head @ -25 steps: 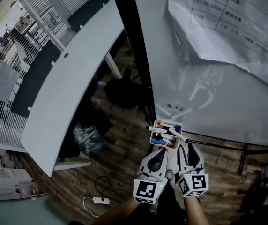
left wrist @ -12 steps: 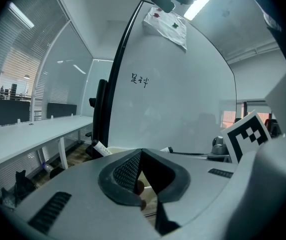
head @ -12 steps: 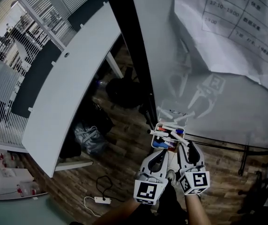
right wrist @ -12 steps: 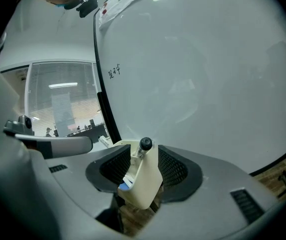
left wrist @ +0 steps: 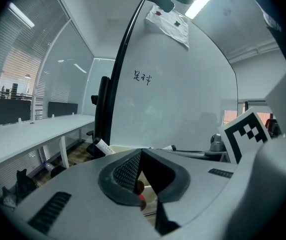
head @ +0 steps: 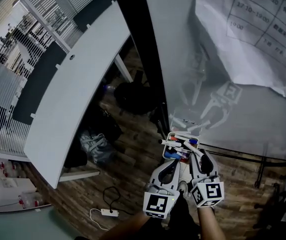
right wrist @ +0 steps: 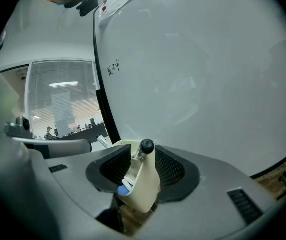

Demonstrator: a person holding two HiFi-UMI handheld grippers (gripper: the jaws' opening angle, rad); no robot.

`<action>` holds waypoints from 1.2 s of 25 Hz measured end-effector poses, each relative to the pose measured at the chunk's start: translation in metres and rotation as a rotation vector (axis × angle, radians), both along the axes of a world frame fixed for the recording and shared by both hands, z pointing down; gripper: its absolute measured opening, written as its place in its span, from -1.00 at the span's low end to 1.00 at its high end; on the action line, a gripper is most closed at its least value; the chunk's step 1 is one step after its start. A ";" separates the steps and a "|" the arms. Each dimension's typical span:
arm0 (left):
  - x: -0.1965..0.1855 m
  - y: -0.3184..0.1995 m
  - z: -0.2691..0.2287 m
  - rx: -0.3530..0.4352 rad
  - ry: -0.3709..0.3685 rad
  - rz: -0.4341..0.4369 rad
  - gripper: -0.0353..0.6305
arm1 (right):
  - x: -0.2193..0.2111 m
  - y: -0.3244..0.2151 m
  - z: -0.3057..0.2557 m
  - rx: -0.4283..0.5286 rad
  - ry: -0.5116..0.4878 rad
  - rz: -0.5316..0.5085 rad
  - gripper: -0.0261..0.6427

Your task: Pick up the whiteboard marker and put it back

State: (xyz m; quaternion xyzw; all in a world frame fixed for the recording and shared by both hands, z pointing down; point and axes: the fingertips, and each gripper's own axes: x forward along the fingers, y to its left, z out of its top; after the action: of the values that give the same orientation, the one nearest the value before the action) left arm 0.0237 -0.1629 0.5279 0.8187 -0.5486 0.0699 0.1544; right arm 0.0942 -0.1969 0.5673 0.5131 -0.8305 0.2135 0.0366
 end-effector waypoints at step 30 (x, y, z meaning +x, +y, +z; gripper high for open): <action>-0.003 0.006 0.002 -0.001 -0.018 0.007 -0.87 | 0.000 0.003 -0.007 0.024 0.020 0.001 -0.67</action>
State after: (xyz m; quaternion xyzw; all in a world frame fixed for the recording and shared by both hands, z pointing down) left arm 0.0207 -0.1568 0.5302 0.8200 -0.5469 0.0782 0.1498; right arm 0.0938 -0.1942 0.5600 0.5160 -0.8324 0.1985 0.0385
